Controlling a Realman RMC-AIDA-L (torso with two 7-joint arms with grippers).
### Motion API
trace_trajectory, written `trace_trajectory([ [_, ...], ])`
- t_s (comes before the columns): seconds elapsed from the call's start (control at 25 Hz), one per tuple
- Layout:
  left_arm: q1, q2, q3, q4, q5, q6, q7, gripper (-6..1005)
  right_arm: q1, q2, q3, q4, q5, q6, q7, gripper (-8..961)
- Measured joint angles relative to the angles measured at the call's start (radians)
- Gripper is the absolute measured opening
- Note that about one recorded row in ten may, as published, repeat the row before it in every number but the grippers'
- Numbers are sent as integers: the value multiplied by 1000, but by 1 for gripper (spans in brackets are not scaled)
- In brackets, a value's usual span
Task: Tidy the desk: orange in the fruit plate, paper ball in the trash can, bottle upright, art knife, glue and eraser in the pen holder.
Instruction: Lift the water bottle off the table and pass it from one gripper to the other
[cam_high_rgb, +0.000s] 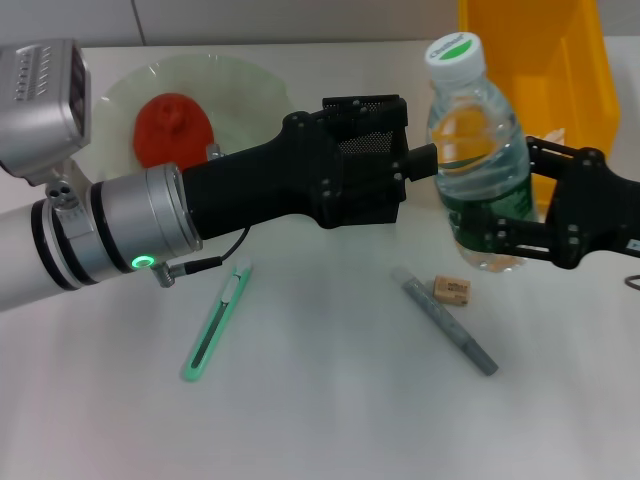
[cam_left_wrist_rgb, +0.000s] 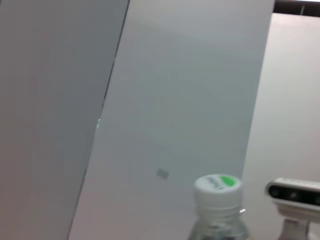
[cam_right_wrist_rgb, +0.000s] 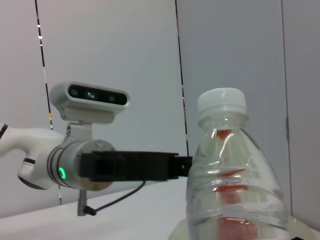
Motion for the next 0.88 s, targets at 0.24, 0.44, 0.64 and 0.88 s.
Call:
trace_trajectory([
  [0.24,10,1,0,0,-1,30,0,722,57,1,-10,130,-5,26,-167,749],
  [0.44,14,1,0,0,-1,35,0,724,79,1,-14,171,-6,28,-211,749],
  [0.64,14,2,0,-5,-1,38,0,726,86,1,-25,183,-8,35,-225,749],
  [0.88,14,2,-2,-12,0,39,2,729,82,1,-56,184,-8,30,-226,749],
])
